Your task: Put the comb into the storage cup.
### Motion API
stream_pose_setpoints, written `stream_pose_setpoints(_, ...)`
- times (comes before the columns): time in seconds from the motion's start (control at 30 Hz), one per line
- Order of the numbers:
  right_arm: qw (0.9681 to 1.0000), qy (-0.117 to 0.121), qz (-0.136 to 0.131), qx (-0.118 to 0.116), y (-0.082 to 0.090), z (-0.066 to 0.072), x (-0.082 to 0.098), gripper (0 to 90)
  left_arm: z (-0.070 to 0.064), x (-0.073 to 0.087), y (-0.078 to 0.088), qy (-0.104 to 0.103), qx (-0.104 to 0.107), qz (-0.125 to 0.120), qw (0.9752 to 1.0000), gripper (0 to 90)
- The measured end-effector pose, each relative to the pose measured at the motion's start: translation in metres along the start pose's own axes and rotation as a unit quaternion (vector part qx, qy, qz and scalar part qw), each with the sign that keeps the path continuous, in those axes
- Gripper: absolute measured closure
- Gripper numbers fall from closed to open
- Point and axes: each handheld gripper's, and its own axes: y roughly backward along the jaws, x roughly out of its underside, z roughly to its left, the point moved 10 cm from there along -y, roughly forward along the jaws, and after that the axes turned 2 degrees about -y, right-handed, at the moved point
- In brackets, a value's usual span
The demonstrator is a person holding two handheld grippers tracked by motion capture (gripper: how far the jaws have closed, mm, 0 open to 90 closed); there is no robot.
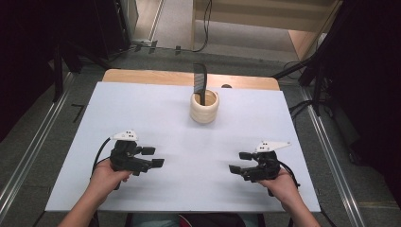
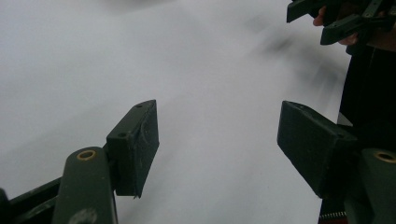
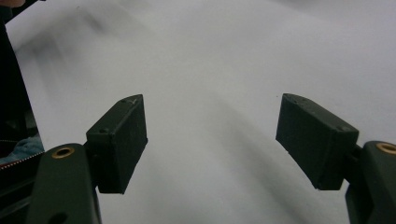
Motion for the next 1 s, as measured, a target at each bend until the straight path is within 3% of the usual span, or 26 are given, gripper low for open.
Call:
stream_pose_setpoints(0.47, 1.0000, 0.001, 0.002, 0.002, 0.003, -0.001, 0.003, 22.6, 0.009, 0.018, 0.011, 0.001, -0.026, 0.021, 0.9994, 30.2)
stream_pose_setpoints(1.0, 1.0000, 0.004, 0.006, -0.001, 0.000, -0.001, 0.004, 22.6, 0.016, 0.026, 0.023, 0.013, -0.037, 0.016, 0.9991, 30.2)
